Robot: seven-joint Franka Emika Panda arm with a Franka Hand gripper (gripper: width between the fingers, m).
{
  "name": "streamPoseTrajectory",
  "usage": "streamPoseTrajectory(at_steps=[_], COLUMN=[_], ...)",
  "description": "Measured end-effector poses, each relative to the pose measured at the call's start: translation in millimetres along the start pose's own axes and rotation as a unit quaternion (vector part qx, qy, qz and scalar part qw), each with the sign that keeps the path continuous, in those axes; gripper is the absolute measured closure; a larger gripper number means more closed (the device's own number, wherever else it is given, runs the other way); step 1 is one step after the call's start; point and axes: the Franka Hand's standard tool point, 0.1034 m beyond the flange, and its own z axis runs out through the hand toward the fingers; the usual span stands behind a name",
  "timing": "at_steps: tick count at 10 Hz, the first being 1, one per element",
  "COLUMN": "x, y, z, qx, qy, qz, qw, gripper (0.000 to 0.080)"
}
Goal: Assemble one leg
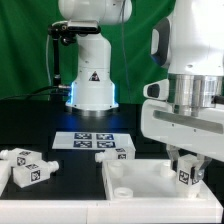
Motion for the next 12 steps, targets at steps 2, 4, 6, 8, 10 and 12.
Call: streamPoseTrajectory(at_steps=[2, 4, 6, 8, 10, 12], x=[0.8, -1.3, -0.9, 2.9, 2.5, -1.9], y=[3.0, 3.4, 3.8, 0.9, 0.0, 0.1], z=[0.3, -0.1, 0.9, -0.1, 2.6, 3.6], qx=[0.007, 0.004, 0.004, 0.011, 0.020, 0.021], qy=[-0.018, -0.022, -0.021, -0.020, -0.023, -0.023], qz=[0.190, 0.265, 0.244, 0.113, -0.048, -0.101], qw=[0.982, 0.964, 0.969, 0.993, 0.998, 0.994], gripper=[0.0509, 0.0509, 0.0428, 0.0176, 0.0158, 0.0151])
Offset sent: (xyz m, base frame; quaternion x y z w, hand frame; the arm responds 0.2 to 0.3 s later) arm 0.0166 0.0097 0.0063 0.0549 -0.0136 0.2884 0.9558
